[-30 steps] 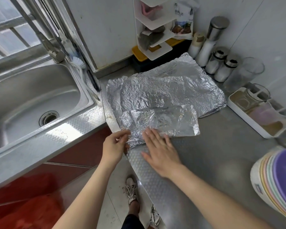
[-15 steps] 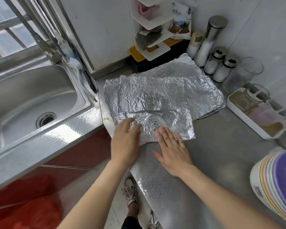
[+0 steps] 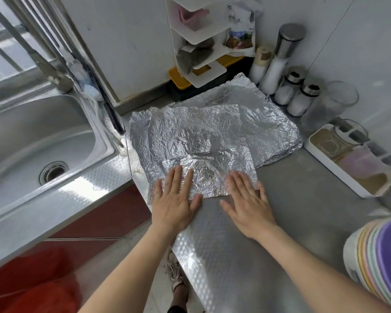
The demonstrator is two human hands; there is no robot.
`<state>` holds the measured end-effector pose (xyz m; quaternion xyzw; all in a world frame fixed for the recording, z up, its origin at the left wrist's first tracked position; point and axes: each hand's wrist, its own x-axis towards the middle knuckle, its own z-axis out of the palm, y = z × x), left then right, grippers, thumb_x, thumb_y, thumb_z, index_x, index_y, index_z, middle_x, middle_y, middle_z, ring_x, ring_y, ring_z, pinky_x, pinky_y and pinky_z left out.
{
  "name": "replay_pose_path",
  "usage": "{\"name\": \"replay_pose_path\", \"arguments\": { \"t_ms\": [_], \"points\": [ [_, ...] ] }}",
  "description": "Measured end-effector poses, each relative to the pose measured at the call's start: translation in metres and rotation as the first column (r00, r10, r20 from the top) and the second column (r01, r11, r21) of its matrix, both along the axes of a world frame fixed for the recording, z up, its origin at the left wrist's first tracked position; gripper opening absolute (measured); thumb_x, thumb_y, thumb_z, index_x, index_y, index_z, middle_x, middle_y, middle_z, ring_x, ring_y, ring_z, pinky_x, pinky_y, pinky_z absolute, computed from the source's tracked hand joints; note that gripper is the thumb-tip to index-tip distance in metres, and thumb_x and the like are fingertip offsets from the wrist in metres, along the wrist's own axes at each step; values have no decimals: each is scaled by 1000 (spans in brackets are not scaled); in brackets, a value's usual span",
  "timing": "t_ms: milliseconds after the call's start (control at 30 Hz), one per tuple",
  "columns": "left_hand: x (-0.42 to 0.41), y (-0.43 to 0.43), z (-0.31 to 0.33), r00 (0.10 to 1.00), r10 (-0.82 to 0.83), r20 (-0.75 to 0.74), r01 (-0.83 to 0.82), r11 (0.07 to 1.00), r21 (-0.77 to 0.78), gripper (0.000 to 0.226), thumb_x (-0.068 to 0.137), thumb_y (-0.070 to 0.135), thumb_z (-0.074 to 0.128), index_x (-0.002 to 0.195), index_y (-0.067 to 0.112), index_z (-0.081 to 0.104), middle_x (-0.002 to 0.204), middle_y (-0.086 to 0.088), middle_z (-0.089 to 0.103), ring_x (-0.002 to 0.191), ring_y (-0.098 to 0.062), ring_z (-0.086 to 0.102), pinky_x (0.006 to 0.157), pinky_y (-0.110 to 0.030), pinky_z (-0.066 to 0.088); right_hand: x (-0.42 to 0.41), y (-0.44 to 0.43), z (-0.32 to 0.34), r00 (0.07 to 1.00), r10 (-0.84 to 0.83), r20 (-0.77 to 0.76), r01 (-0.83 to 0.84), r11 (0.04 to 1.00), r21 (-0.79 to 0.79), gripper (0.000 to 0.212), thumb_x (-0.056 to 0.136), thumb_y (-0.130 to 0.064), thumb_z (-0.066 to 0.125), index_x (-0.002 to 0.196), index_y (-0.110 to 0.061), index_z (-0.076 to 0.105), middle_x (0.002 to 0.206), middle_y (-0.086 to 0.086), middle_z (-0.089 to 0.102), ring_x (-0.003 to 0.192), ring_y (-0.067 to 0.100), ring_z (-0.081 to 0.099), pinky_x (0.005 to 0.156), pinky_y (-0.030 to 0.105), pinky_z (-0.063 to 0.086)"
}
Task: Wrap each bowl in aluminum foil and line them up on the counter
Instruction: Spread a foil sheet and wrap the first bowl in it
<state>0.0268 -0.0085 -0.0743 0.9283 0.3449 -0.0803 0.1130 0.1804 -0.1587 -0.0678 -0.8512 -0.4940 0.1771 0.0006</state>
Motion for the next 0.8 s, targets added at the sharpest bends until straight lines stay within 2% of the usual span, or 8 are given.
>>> {"name": "replay_pose_path", "arguments": {
  "t_ms": [133,267,433,500,567,633,733,800],
  "points": [
    [0,6,0,1000,-14,-6,14,1000,-13,72,89,72,-1,151,39,-19,161,3,-19,147,-17,-22,119,-48,-8,8,0,1,999,42,-20,-43,997,-63,76,91,-67,5,147,-27,-26,149,-15,-38,138,7,-34,116,47,-13],
    [-1,8,5,999,-24,-38,22,998,-59,76,87,74,6,149,40,-21,159,4,-24,146,-18,-25,118,-49,-10,14,-8,-1,1000,-25,11,25,999,-33,73,86,-68,-7,148,-32,-22,150,-19,-36,140,6,-30,114,49,-9],
    [-4,14,8,993,-63,-102,53,994,-97,82,84,79,15,149,42,-20,159,3,-26,145,-21,-27,118,-54,-8,17,-13,-2,998,-66,-10,66,998,0,73,87,-67,-4,150,-32,-16,152,-19,-30,141,4,-27,116,49,-4],
    [1,15,16,995,-32,-97,22,994,-102,84,85,80,20,152,40,-12,161,1,-21,147,-22,-22,117,-56,-6,15,-15,0,996,-92,4,92,995,49,73,87,-64,-2,152,-31,-10,154,-18,-24,141,3,-25,115,50,0],
    [12,12,27,999,34,-4,-34,998,-61,76,90,74,23,153,38,4,163,1,-8,150,-23,-11,117,-56,-2,11,-13,3,995,-97,18,95,991,93,71,89,-60,1,153,-30,-5,157,-16,-18,142,3,-22,115,49,-1],
    [31,9,33,996,17,84,-17,1000,7,68,94,66,19,154,33,12,164,1,3,150,-21,-3,118,-53,1,7,-1,9,993,-112,30,106,982,159,69,91,-54,5,153,-26,2,159,-11,-8,145,5,-14,114,44,-3],
    [56,11,31,992,-89,89,85,996,41,70,96,62,12,156,26,4,164,1,-3,150,-18,-8,120,-49,-4,3,36,20,996,-84,32,72,959,275,65,93,-42,11,153,-17,15,161,-2,8,147,11,-3,117,37,-2],
    [63,16,22,990,-136,24,136,991,6,71,98,61,11,155,24,-7,162,2,-13,147,-18,-18,119,-51,-9,4,61,22,998,-66,-20,69,961,268,58,98,-34,14,154,-18,11,161,-2,3,147,12,-8,119,36,-4]
  ]
}}
